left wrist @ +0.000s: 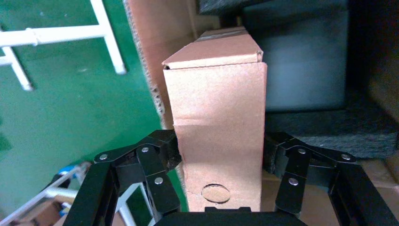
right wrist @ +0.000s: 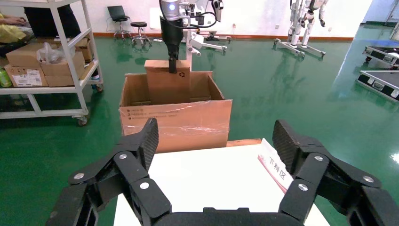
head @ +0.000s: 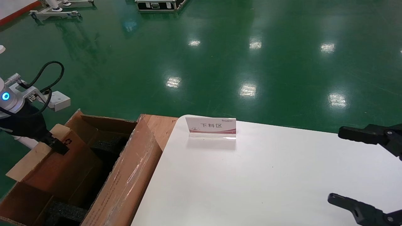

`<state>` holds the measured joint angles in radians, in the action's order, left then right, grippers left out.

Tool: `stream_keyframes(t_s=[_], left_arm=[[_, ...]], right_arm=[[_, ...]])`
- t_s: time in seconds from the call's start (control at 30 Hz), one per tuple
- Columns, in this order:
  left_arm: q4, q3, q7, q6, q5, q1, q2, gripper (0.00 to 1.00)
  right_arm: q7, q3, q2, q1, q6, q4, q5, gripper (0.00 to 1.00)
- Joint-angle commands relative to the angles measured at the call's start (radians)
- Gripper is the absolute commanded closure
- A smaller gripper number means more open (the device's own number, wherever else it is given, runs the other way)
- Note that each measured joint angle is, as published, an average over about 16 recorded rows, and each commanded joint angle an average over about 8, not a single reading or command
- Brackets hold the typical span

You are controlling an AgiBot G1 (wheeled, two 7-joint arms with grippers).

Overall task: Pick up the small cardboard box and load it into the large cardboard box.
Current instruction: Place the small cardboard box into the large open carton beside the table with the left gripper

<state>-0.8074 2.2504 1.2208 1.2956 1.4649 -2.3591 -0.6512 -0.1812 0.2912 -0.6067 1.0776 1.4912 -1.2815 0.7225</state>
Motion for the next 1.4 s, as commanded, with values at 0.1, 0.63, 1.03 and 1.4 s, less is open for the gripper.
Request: stream_keyframes(t_s=[0.1,0.63,1.03,1.4], left_arm=[[0.026,0.006,-0.002,-0.008,0.008,0.021,-0.019,1.00],[0.136,0.009,0.006,-0.038,-0.002,0.118,-0.094,1.00],[0.251,0.007,-0.024,-0.051,-0.027,0.216,-0.135,1.00],[0.369,-0.001,-0.072,-0.036,-0.065,0.303,-0.168,0.92]], right_arm=[[0.000,0.000,0.000,0.000,0.000,0.000,0.000,0.00],[0.001,0.001,0.000,0.000,-0.001,0.000,-0.001,0.00],[0.001,0.002,0.001,0.000,-0.001,0.000,-0.001,0.00],[0.001,0.003,0.001,0.000,-0.001,0.000,-0.002,0.00]])
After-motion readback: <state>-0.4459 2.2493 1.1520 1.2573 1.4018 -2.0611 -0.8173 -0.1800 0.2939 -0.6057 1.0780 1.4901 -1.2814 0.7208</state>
